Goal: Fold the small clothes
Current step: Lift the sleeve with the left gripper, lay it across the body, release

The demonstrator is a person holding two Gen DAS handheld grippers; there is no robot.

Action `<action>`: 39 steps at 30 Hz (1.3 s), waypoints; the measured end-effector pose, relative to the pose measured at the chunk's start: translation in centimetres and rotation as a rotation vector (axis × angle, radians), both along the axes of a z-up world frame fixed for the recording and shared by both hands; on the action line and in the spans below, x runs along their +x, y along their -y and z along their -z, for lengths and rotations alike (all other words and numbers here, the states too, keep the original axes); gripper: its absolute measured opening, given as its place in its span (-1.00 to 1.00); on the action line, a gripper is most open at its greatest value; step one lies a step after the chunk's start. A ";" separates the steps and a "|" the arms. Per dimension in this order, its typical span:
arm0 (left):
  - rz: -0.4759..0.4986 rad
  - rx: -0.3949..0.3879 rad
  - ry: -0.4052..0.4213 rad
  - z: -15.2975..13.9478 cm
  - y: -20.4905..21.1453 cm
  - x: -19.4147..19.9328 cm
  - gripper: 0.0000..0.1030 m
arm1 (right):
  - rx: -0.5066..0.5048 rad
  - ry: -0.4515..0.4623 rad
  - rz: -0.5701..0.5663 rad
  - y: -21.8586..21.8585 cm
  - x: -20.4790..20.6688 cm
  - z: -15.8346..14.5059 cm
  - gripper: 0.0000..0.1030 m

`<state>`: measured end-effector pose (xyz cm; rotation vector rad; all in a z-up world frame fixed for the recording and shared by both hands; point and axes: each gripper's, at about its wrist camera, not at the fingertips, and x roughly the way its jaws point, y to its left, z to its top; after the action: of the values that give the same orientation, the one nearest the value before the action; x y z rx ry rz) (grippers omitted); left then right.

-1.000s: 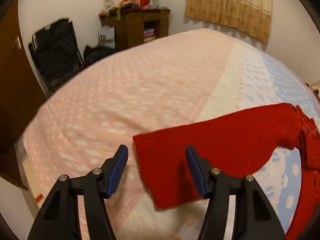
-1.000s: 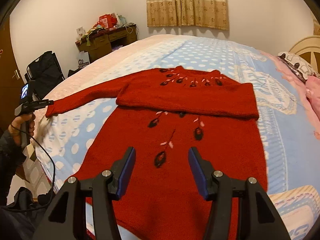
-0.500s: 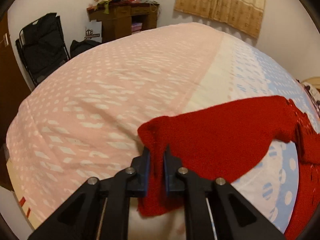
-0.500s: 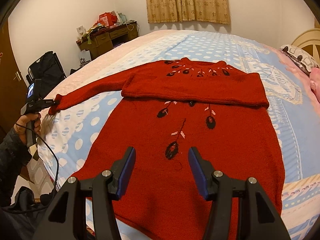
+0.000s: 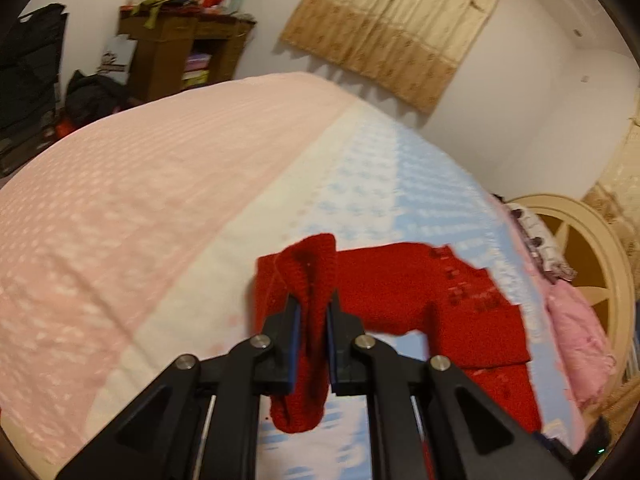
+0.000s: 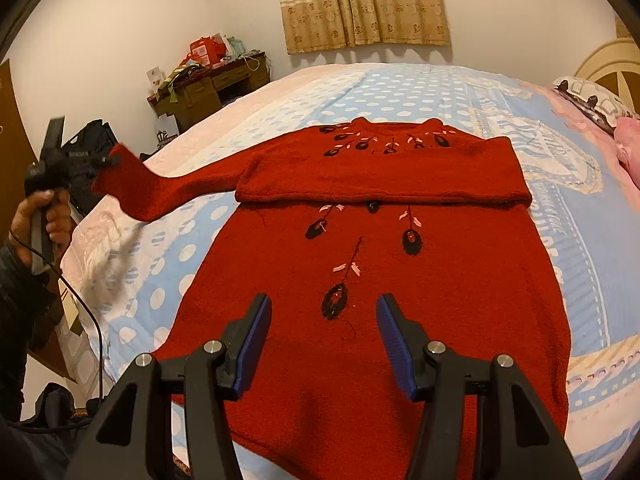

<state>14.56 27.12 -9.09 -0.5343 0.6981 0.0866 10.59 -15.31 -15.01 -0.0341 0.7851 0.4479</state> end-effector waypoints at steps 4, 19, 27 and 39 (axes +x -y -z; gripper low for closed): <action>0.036 0.013 0.027 -1.6 2.1 1.5 -0.79 | 0.007 0.000 0.006 0.4 0.0 0.0 0.09; 0.114 0.006 0.088 -5.2 6.6 4.1 -0.79 | 0.027 -0.020 0.020 1.3 0.2 0.7 0.09; 0.175 0.030 0.137 -7.7 10.1 5.7 -0.79 | 0.042 -0.025 0.033 1.9 0.4 0.9 0.09; 0.298 0.067 0.216 -12.3 17.4 8.6 -0.79 | 0.068 -0.025 0.045 2.9 0.5 0.8 0.09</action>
<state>23.13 9.71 3.20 -0.3637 0.5547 -0.2233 11.10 -18.26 -15.86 0.0527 0.7933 0.4327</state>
